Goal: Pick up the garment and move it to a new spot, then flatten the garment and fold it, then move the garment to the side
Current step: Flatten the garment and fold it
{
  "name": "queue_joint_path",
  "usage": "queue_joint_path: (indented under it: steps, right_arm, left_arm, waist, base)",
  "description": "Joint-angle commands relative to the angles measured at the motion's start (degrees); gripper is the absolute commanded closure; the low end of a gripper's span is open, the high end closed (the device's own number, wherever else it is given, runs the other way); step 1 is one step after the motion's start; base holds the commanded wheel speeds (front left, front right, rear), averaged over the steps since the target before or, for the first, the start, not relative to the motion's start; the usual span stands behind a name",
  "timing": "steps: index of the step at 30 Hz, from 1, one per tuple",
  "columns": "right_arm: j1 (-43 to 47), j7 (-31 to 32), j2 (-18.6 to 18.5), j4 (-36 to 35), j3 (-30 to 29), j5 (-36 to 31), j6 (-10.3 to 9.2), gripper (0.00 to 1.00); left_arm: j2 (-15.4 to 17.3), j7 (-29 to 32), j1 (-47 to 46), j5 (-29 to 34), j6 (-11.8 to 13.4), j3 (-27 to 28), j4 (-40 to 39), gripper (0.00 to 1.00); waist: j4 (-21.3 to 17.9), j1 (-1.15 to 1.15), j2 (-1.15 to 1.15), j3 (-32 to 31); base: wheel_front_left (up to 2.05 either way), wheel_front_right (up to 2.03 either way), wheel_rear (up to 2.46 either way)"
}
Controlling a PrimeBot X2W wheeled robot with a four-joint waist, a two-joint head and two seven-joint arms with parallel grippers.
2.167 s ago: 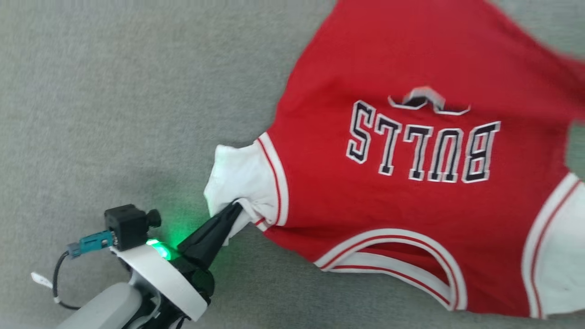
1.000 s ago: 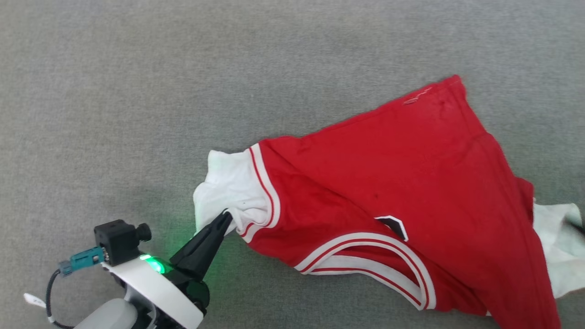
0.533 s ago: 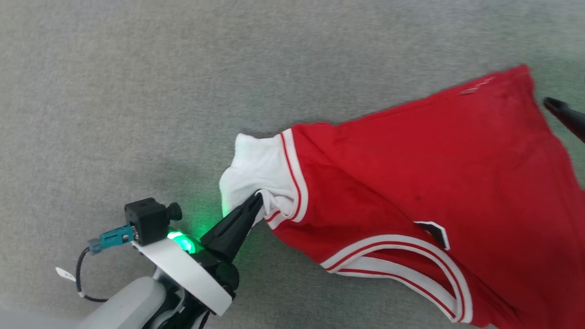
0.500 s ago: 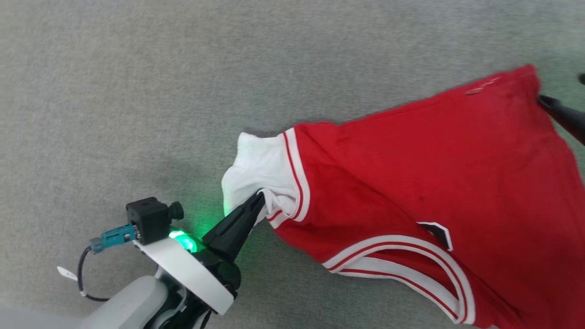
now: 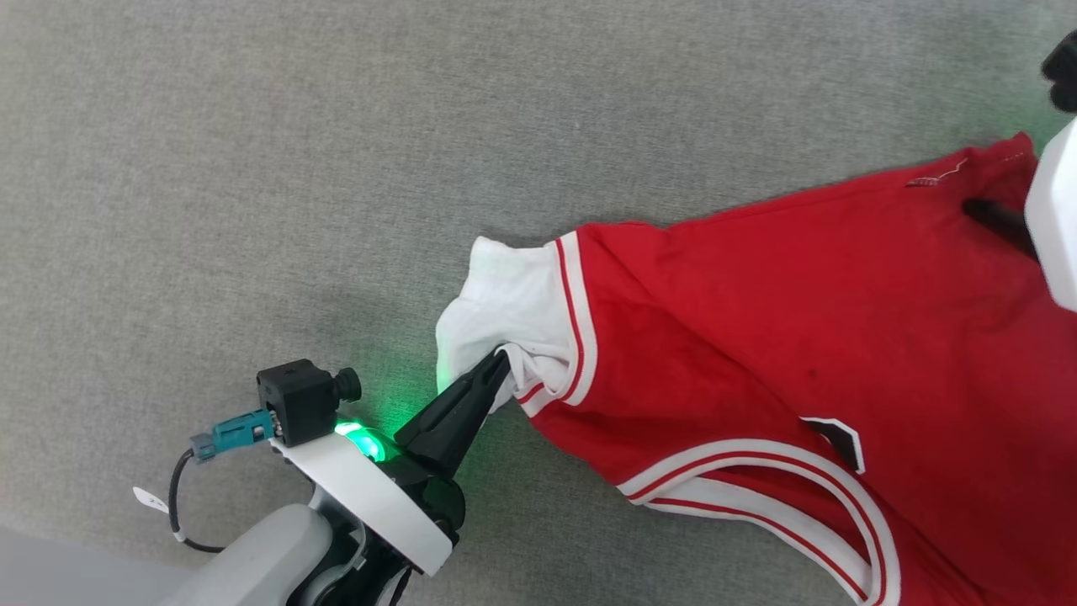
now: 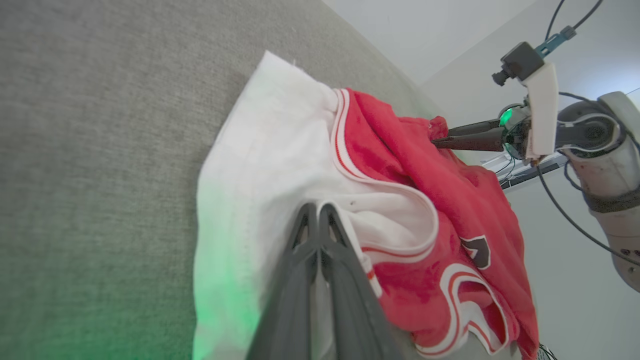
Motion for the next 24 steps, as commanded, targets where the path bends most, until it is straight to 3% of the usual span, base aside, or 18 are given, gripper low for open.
queue_joint_path:
  steps: [1, 9, 15, 20, 24]
  right_arm:
    - [3.82, 1.4, 0.59, 2.53, 3.08, 0.42, 0.04, 1.0]
    - [-1.2, -8.38, 3.4, 3.81, 1.83, 1.99, 0.03, 1.0]
    - [-5.45, -19.48, 6.1, 8.04, -2.9, 1.87, 0.02, 1.0]
    - [-12.09, -29.25, 9.31, 14.55, -8.63, 0.32, 0.02, 1.0]
    - [-19.21, -34.92, 11.42, 20.05, -11.78, -3.06, 0.02, 1.0]
  left_arm:
    - [-0.11, -0.01, 0.4, 0.06, 0.18, 0.08, 0.46, 1.0]
    - [1.91, -0.02, -1.1, 0.69, 0.17, 0.73, 1.15, 1.0]
    - [4.8, -0.02, -4.76, 2.06, 0.17, 1.51, 1.67, 1.0]
    - [7.66, 0.1, -14.59, -0.72, 0.17, -0.44, 1.86, 1.0]
    - [8.82, 1.49, -26.13, -7.59, 0.17, 0.33, 0.76, 1.0]
  waist:
    - [-0.3, 0.0, -0.01, -0.25]
    - [-2.43, 0.0, -0.01, -3.12]
    - [-4.66, 0.0, -0.01, -5.82]
    - [-6.98, 0.0, -0.01, -5.65]
    - [-8.74, 0.0, -0.01, -3.41]
  base:
    - [0.0, 0.0, 0.0]
    - [0.0, 0.0, 0.0]
    - [0.0, 0.0, 0.0]
    - [0.0, 0.0, 0.0]
    - [0.0, 0.0, 0.0]
